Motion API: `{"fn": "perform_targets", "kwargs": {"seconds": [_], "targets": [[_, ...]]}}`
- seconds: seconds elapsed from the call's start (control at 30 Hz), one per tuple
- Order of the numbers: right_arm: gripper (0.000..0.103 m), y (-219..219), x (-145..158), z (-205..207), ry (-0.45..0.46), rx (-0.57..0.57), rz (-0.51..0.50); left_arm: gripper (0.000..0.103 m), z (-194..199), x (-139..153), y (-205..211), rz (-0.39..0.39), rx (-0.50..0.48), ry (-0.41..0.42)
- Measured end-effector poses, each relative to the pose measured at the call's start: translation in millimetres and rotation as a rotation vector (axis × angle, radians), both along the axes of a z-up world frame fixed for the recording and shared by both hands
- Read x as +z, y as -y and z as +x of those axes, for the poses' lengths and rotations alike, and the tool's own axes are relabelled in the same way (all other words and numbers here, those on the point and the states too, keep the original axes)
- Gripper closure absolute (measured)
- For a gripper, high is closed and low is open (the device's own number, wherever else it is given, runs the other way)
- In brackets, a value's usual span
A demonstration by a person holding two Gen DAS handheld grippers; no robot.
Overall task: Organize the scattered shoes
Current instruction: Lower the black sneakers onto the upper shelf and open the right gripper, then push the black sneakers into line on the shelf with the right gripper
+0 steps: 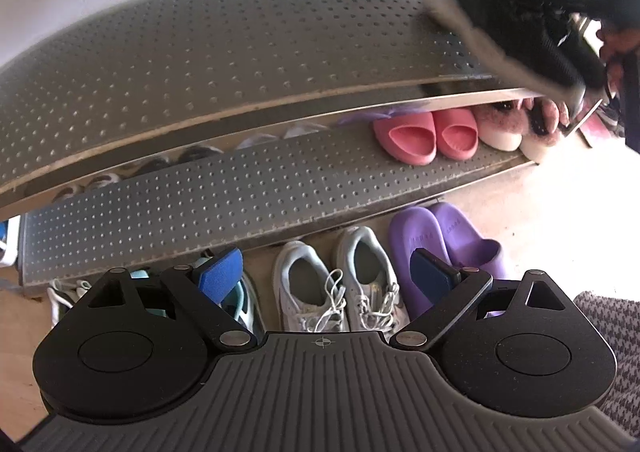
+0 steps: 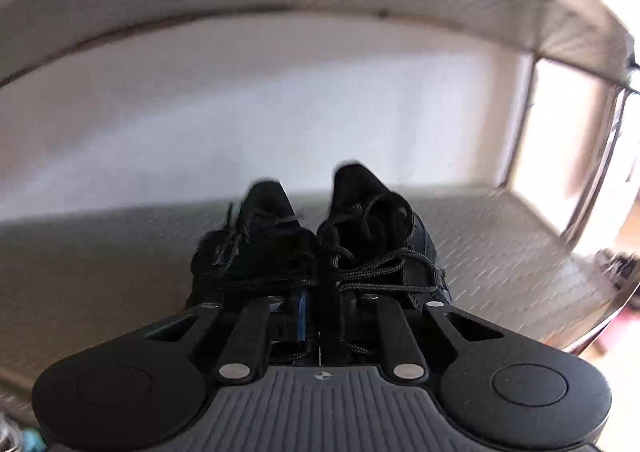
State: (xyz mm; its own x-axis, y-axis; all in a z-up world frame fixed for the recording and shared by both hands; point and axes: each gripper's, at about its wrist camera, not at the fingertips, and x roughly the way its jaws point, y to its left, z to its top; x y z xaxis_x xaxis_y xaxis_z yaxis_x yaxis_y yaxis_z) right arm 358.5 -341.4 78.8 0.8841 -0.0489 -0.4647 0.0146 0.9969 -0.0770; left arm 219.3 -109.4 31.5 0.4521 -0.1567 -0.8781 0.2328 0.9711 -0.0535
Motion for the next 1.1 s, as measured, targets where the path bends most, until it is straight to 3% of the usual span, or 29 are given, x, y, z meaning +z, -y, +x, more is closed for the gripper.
{"fn": "perform_targets", "kwargs": {"seconds": [0.1,0.17,0.27,0.3,0.33,0.43,0.6,0.67,0.73,0.8,0.9,1.0,1.1], "targets": [[0.088,17,-1,10,0.065,0.003,-0.082,0.009,3,-5,-3,0.022,0.005,-0.007],[0.081,29,-6,20,0.091,0.006,-0.155,0.009,6,-10,-4,0.027,0.016,-0.029],[0.058,51,-21,31,0.023,-0.072,-0.158,0.009,9,-16,-3,0.034,0.019,-0.045],[0.043,62,-23,29,0.011,-0.128,-0.091,0.009,9,-16,-2,0.039,0.014,-0.045],[0.039,70,-23,24,0.019,-0.166,-0.024,0.009,9,-17,0,0.043,0.009,-0.045],[0.037,74,-7,1,0.025,-0.163,0.087,0.009,6,-13,3,0.039,-0.005,-0.028],[0.031,49,9,-46,-0.022,-0.111,-0.027,0.009,-4,-5,8,0.02,-0.029,-0.003],[0.028,44,8,-63,-0.085,-0.127,-0.054,0.009,-8,-4,10,0.018,-0.04,-0.001],[0.028,45,1,-77,-0.201,-0.145,0.003,0.009,-10,-4,12,0.021,-0.049,0.0],[0.03,50,-6,-80,-0.248,-0.139,0.066,0.009,-11,-5,15,0.029,-0.057,0.001],[0.03,61,-10,-73,-0.209,-0.118,0.153,0.009,-10,-6,16,0.032,-0.06,0.003],[0.029,65,-13,-65,-0.185,-0.118,0.195,0.009,-7,-7,15,0.04,-0.054,0.002],[0.032,63,-23,-48,-0.234,-0.118,0.183,0.009,-4,-11,14,0.043,-0.043,-0.013]]}}
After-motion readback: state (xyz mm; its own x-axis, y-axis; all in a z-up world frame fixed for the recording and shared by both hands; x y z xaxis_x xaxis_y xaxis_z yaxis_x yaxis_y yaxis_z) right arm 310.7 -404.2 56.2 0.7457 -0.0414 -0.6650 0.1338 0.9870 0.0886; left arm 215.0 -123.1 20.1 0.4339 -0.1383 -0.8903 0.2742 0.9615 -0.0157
